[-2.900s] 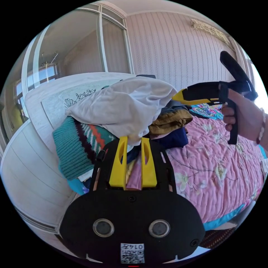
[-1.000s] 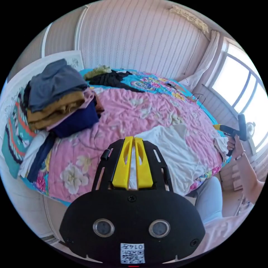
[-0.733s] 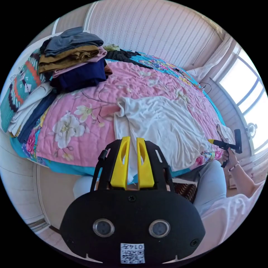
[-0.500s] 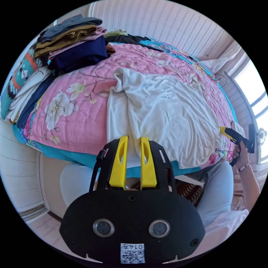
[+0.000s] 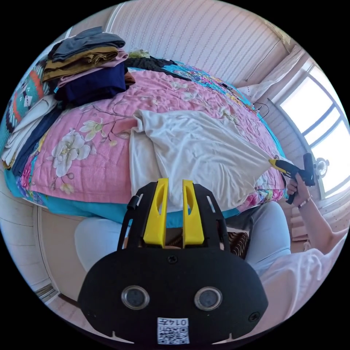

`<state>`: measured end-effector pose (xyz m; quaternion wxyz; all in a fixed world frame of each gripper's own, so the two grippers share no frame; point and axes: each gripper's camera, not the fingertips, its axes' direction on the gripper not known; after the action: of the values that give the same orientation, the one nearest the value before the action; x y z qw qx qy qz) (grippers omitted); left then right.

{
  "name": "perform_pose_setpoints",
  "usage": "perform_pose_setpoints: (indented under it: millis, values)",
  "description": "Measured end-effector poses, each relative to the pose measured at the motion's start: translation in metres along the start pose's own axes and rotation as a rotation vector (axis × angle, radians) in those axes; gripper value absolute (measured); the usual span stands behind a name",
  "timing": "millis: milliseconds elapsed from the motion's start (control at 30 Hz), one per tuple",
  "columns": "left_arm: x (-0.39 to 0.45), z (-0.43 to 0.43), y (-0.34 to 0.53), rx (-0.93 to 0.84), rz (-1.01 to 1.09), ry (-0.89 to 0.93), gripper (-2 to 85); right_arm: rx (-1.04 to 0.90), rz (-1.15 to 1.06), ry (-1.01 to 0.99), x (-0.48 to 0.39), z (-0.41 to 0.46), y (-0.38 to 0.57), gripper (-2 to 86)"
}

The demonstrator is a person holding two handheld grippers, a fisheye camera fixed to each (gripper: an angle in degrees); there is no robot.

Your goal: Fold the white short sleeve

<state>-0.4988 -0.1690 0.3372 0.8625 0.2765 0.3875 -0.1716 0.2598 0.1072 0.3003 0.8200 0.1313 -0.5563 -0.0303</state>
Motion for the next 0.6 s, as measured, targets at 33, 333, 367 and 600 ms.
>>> perform_pose_setpoints:
  millis: [33,333,367,600]
  values:
    - [0.001,0.006,-0.001,-0.028,-0.007,0.006,7.8,-0.001,0.008,-0.017,-0.001,-0.003,0.002,0.6]
    - [-0.004,0.007,-0.003,-0.121,0.019,-0.025,1.5,0.096,-0.005,-0.162,-0.020,-0.057,0.025,0.5]
    - [-0.006,-0.001,-0.002,-0.111,0.007,-0.008,0.5,0.113,-0.018,-0.185,-0.024,-0.068,0.028,0.5]
    - [0.001,-0.095,0.007,0.106,0.024,0.097,-0.9,0.216,-0.164,-0.280,-0.062,-0.143,0.050,0.5]
